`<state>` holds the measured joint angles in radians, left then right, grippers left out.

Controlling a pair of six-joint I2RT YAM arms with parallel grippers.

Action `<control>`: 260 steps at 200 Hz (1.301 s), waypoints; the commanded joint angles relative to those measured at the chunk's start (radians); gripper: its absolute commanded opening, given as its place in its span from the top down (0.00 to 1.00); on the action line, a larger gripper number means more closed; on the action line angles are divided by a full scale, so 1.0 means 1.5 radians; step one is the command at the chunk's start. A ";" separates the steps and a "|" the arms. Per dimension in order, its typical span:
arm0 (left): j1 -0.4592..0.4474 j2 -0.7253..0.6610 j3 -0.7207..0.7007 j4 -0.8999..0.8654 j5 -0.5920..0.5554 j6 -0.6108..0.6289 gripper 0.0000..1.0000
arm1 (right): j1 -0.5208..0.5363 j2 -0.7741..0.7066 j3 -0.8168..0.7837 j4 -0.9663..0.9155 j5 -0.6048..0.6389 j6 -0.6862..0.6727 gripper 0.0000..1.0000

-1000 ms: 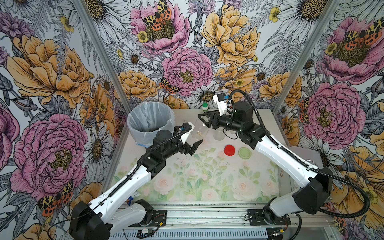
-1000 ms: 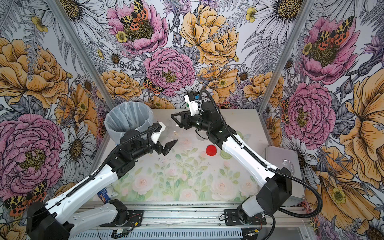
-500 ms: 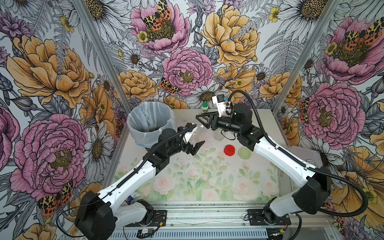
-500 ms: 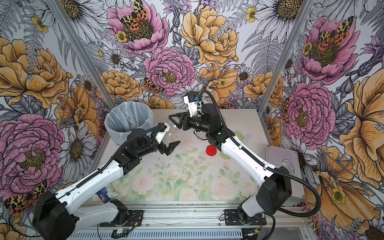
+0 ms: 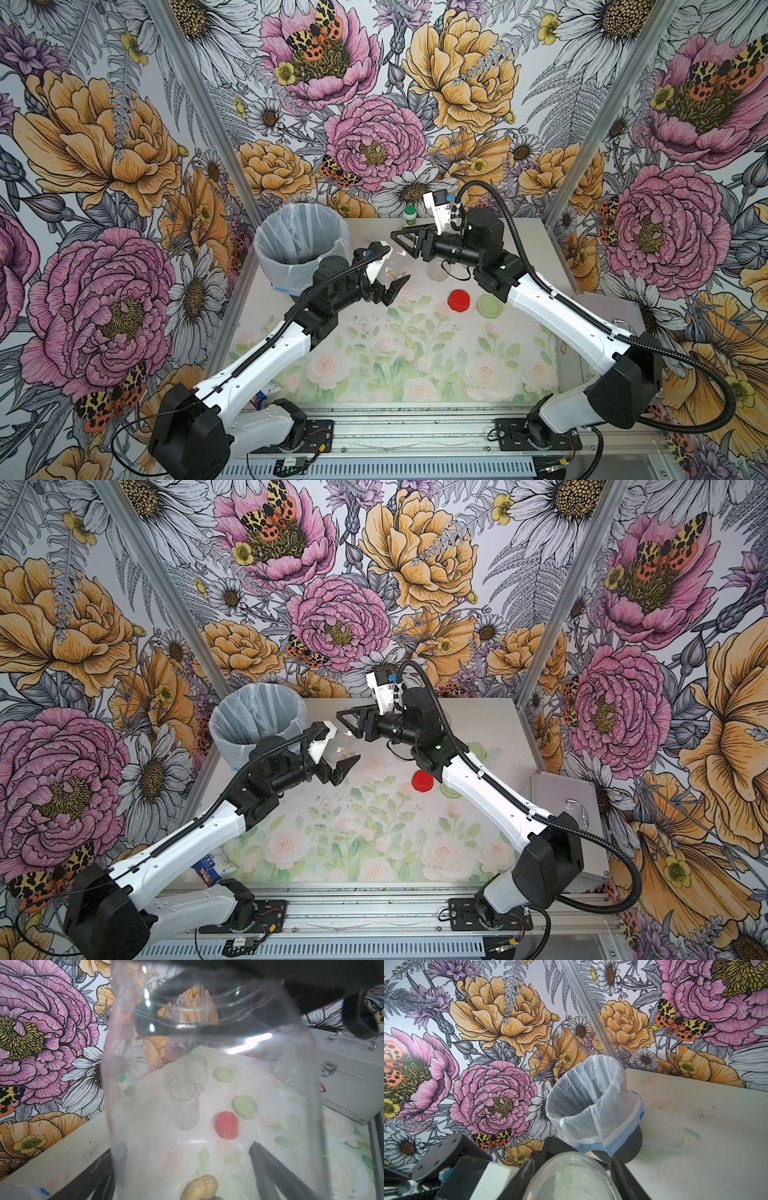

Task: Empty moldy peanuts from jars
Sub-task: Pour the moldy peanuts from the jar into the trash bin.

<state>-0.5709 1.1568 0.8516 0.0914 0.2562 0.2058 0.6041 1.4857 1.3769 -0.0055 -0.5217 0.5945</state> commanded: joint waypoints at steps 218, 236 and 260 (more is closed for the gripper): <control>0.300 0.020 0.548 -0.793 -0.147 0.369 0.45 | -0.123 0.055 0.000 0.059 0.130 0.032 0.06; 0.319 0.040 0.598 -0.848 -0.201 0.411 0.43 | -0.133 0.072 -0.030 0.097 0.114 0.048 0.06; 0.331 0.071 0.618 -0.873 -0.262 0.465 0.43 | -0.145 0.093 -0.082 0.152 0.101 0.072 0.07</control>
<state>-0.0917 1.2053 1.7622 -1.0649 0.0002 0.7769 0.4011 1.5894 1.3167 0.1085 -0.3405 0.6575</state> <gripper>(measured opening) 0.663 0.935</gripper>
